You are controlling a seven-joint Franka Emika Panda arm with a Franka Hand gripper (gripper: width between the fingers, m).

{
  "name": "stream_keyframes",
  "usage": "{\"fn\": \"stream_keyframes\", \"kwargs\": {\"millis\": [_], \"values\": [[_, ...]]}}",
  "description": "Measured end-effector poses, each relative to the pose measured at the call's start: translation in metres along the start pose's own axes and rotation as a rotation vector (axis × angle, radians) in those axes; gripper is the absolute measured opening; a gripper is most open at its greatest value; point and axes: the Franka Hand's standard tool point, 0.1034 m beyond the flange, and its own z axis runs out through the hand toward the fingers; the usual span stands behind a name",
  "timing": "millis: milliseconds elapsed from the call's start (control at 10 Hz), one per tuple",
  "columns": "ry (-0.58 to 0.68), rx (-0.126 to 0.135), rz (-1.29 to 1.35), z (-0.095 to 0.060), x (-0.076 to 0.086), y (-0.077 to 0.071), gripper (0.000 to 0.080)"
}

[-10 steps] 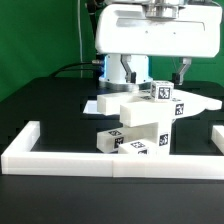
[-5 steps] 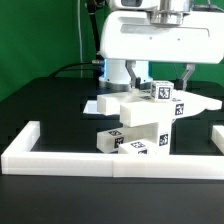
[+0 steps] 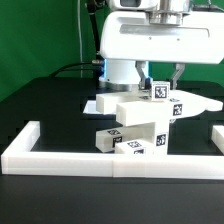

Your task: Assemble chair

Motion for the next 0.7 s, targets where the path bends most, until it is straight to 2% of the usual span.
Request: {"fn": "stream_keyframes", "kwargs": {"millis": [700], "values": [[-0.001,0.004,0.527,0.0,-0.0001,-0.0015,0.0291]]}}
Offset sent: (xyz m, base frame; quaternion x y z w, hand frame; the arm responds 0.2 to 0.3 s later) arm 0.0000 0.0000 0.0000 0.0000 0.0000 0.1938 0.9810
